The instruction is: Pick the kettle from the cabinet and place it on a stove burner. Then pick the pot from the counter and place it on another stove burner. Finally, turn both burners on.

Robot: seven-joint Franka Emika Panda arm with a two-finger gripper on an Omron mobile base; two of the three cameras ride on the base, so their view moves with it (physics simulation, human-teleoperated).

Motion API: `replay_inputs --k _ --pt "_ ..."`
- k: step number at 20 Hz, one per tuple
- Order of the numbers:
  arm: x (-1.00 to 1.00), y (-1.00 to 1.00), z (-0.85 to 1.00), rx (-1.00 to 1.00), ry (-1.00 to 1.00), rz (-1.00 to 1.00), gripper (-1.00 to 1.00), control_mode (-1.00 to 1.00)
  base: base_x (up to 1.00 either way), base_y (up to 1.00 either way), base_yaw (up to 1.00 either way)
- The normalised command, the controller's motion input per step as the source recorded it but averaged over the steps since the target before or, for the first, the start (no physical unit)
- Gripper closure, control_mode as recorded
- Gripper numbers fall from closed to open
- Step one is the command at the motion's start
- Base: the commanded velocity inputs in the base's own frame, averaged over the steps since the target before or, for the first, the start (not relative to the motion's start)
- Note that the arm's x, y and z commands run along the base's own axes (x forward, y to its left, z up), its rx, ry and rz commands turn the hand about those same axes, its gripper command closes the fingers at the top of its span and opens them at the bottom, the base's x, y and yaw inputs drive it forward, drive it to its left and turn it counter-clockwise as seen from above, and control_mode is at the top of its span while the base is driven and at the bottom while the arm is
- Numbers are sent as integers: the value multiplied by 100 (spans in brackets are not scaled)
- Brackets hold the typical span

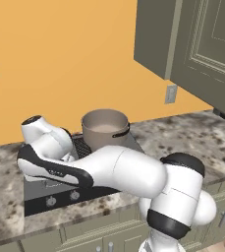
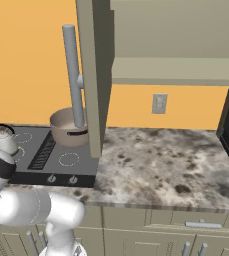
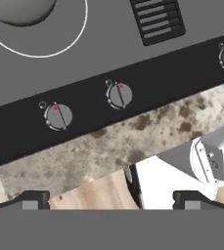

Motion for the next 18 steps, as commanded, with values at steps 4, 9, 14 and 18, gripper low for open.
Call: replay_inputs --k 4,9,14,18 --pt "0 3 -39 -1 -1 11 -100 -100 0 0 0" --pt "0 0 -36 3 0 1 -100 -100 0 0 0" --pt "0 0 -39 4 0 0 -100 -100 0 0 0" --pt "4 3 -35 4 1 0 -100 -100 0 0 0"
